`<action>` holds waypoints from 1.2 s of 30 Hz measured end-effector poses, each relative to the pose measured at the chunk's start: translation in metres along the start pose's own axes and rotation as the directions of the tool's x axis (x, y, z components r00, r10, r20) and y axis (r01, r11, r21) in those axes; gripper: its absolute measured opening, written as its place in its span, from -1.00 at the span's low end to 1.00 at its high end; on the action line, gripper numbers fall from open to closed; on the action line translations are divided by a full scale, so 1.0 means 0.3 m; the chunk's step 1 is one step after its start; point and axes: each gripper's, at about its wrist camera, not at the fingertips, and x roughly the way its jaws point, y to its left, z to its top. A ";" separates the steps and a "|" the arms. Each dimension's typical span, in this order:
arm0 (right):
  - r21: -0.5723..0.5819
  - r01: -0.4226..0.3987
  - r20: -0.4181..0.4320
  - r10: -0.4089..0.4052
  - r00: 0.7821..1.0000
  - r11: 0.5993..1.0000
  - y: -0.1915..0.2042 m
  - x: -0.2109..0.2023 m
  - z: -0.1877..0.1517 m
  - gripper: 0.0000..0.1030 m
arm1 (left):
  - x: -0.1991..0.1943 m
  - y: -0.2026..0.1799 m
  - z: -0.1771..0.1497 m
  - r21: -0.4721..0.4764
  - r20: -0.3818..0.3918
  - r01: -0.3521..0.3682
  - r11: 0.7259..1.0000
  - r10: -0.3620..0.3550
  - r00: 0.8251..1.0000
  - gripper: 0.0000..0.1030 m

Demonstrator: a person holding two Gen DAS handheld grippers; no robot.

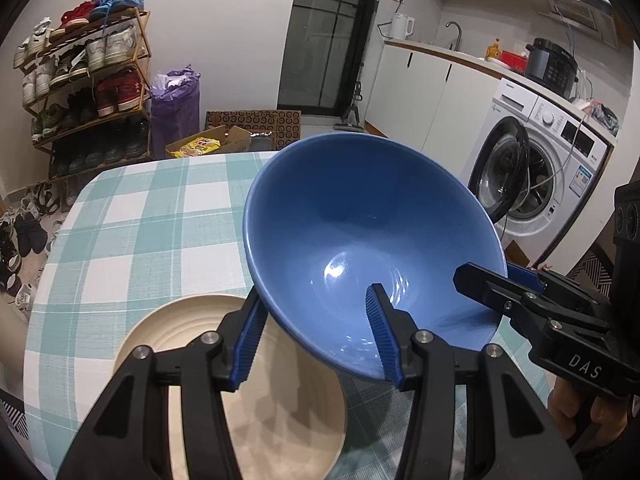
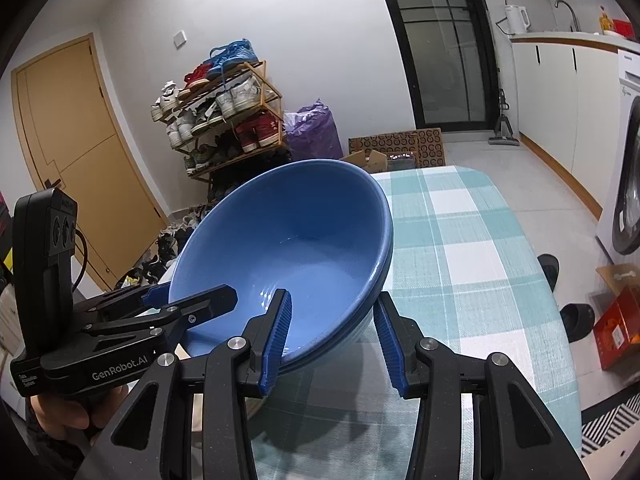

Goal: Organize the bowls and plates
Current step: 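Lift the nested blue bowls and carry them over the cream plate stack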

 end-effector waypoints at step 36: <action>-0.118 -0.154 -0.074 0.146 0.987 0.981 0.373 0.078 -0.044 -0.17 | -0.222 0.284 -0.145 -0.118 0.003 -0.141 0.983 0.142 0.990 -0.03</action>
